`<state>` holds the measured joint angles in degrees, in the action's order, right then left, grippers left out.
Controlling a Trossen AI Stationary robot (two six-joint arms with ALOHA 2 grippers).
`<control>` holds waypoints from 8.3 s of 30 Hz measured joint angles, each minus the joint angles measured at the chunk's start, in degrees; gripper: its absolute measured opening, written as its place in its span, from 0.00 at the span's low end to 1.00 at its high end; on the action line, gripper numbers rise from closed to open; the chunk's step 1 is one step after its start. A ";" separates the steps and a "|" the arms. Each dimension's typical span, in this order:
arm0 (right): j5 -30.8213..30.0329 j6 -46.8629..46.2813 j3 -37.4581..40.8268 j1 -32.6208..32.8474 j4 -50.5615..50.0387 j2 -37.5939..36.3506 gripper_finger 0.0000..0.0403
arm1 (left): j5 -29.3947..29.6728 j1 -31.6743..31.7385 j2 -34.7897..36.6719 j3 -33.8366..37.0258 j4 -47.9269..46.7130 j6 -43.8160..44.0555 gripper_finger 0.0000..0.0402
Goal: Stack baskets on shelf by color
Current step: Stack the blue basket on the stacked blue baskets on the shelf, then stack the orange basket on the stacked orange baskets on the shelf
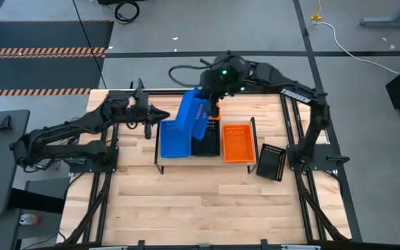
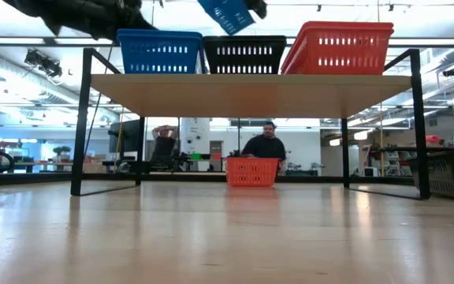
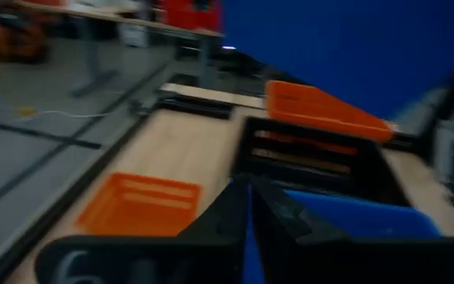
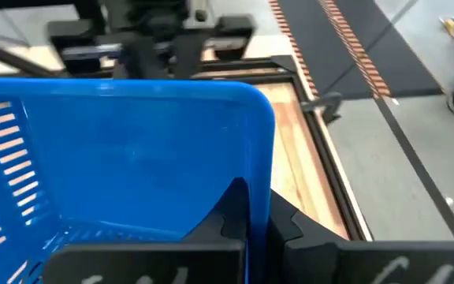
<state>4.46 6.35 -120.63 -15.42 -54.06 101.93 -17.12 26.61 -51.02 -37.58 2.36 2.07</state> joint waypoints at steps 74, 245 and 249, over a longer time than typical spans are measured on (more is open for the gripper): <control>0.68 -0.89 4.40 5.73 2.89 -0.33 0.41 | 16.06 -21.77 18.40 0.52 -26.22 -0.38 0.05; -43.86 -8.76 61.02 39.15 30.86 -42.63 0.34 | 18.34 6.03 -57.83 -87.41 -73.88 -15.15 0.52; -43.86 -9.01 61.02 38.08 30.85 -42.63 0.34 | 17.84 10.10 -60.13 -87.39 -71.71 -13.00 0.60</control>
<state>-39.40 -2.66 -59.61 22.66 -23.21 59.31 0.72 36.71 -111.15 -124.97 -69.35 -10.94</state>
